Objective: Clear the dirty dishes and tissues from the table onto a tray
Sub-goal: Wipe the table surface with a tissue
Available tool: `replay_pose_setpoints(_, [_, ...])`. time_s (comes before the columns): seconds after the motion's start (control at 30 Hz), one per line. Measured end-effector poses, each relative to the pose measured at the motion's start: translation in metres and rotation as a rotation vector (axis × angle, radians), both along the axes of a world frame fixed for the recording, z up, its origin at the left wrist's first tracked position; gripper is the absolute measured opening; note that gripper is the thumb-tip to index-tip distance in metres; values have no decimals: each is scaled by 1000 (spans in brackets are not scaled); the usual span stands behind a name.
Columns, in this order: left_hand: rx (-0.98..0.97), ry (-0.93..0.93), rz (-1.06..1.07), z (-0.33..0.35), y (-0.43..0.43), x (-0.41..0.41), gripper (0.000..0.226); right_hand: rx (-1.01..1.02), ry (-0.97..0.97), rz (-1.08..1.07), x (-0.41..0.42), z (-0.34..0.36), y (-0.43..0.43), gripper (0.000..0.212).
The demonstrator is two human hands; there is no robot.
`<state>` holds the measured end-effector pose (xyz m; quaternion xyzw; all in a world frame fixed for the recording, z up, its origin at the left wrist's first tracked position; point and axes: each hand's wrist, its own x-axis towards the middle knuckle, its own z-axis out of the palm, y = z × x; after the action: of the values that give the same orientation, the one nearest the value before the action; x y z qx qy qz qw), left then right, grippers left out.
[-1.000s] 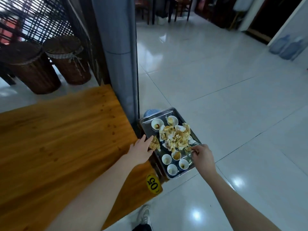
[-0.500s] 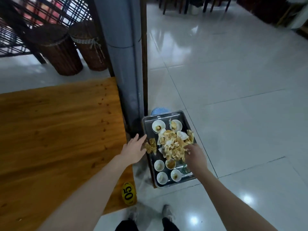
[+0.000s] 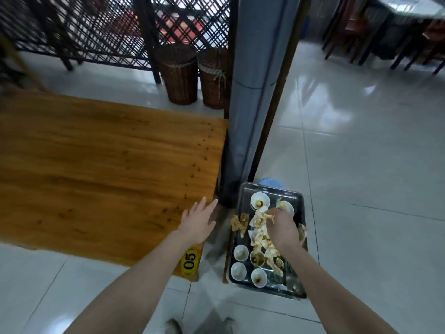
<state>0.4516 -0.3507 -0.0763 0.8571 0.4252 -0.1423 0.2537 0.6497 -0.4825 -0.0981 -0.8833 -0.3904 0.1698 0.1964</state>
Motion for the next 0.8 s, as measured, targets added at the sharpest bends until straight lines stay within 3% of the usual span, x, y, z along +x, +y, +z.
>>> replay_pose_setpoints(0.23, [42, -34, 160, 15, 23, -83, 62, 91, -28, 225, -63, 21, 59, 28])
replay_pose_setpoints(0.4, [61, -38, 260, 19, 39, -162, 62, 108, -158, 414, -129, 29, 92, 35])
replay_pose_setpoints(0.8, [117, -7, 436, 39, 99, -406, 65, 47, -176, 541, -364, 36, 178, 59])
